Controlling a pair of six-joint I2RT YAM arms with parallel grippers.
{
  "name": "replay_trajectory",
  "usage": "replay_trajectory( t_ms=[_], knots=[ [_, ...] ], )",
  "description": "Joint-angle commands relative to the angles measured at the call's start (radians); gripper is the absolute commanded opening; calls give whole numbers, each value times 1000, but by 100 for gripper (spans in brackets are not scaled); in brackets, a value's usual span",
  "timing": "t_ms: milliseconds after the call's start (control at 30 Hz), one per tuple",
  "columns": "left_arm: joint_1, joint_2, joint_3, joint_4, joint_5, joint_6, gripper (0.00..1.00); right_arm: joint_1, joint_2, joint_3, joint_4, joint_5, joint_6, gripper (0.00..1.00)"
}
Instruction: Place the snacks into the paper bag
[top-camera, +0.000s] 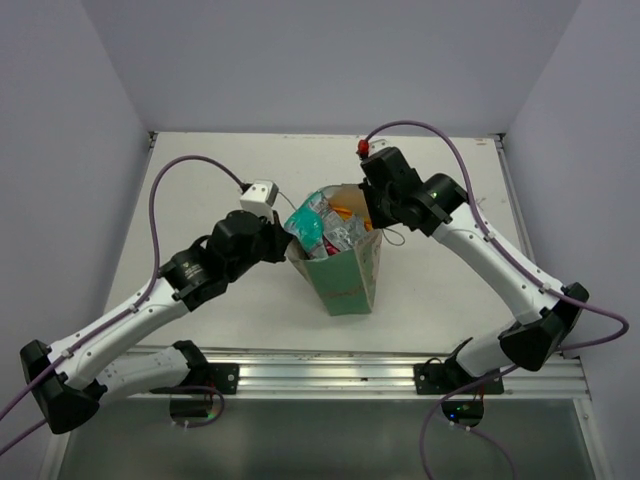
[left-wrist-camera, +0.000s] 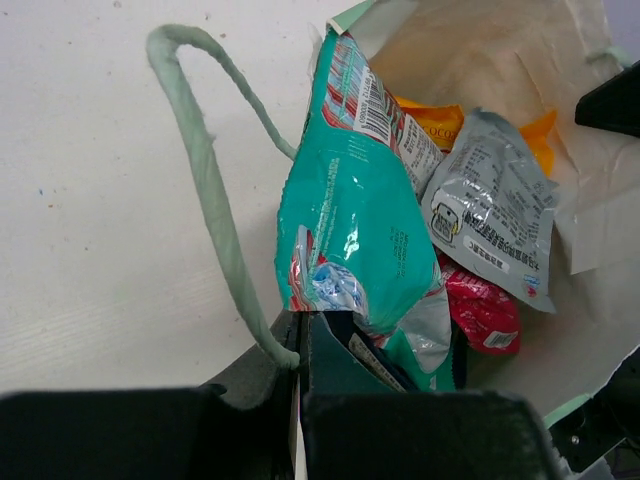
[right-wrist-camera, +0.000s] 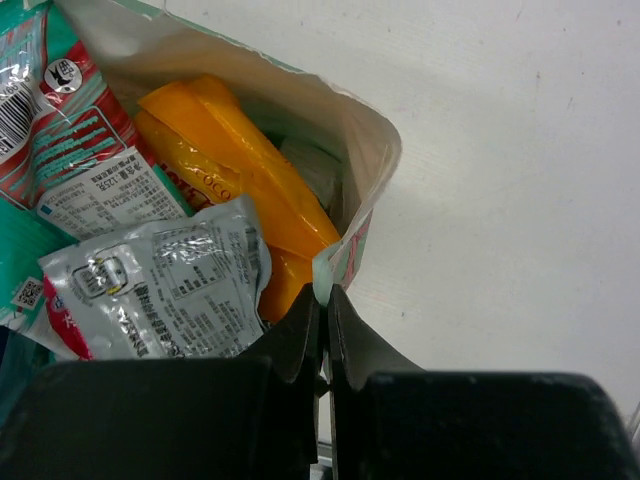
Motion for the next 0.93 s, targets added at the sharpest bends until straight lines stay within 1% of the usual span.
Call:
replay_trajectory(
  t_ms=[0, 67, 167, 200, 233, 267, 300, 333, 367, 400, 433, 467, 533, 567, 600, 667, 700, 733, 800, 833, 867, 900],
  knots=[
    [-5, -2, 38, 112, -84, -9, 0, -1, -41, -90, 151, -13, -2, 0],
    [-13, 5, 34, 124, -81, -7, 0, -6, -44, -129, 158, -14, -1, 0],
    [-25, 9, 41, 137, -80, -3, 0, -9, -43, -120, 148, 9, 1, 0],
    [-31, 12, 51, 143, -81, 3, 4, -9, -41, -105, 124, 18, -5, 1],
    [-36, 13, 57, 155, -83, 10, 33, -9, -40, -80, 106, 36, -10, 19],
    [-56, 18, 67, 163, -89, 16, 45, -9, -34, -24, 86, 52, -14, 25],
    [-68, 28, 94, 169, -107, 32, 53, -9, -29, 10, 41, 69, -24, 33],
    [-80, 36, 111, 175, -118, 42, 60, -9, -28, 44, 20, 84, -28, 38],
    [-105, 48, 135, 171, -132, 48, 71, -9, -28, 117, -3, 124, -31, 43],
    [-117, 71, 190, 166, -161, 66, 74, -9, -26, 157, -51, 142, -39, 50],
    [-131, 81, 218, 160, -182, 76, 77, -9, -25, 196, -72, 164, -42, 54],
    [-163, 90, 247, 158, -205, 80, 78, -9, -26, 271, -94, 214, -44, 56],
    [-186, 102, 332, 137, -287, 94, 78, -9, -28, 345, -155, 275, -48, 58],
    [-200, 110, 387, 109, -355, 102, 78, -9, -40, 394, -183, 341, -51, 58],
    [-202, 113, 413, 109, -391, 105, 78, -9, -40, 406, -188, 374, -57, 58],
    [-202, 117, 453, 80, -454, 126, 78, -9, -73, 390, -192, 437, -67, 61],
    [-202, 120, 481, 77, -497, 163, 79, -9, -87, 374, -186, 489, -77, 62],
    [-202, 121, 491, 72, -521, 177, 81, -9, -101, 357, -186, 510, -79, 65],
    [-200, 124, 508, 74, -564, 219, 83, -9, -124, 327, -206, 524, -79, 68],
    [-200, 125, 512, 81, -572, 233, 87, -9, -126, 320, -221, 552, -67, 63],
    [-200, 128, 513, 81, -581, 243, 91, -9, -132, 304, -233, 564, -54, 63],
    [-199, 127, 516, 83, -606, 261, 95, -9, -136, 297, -235, 569, -48, 69]
  ],
)
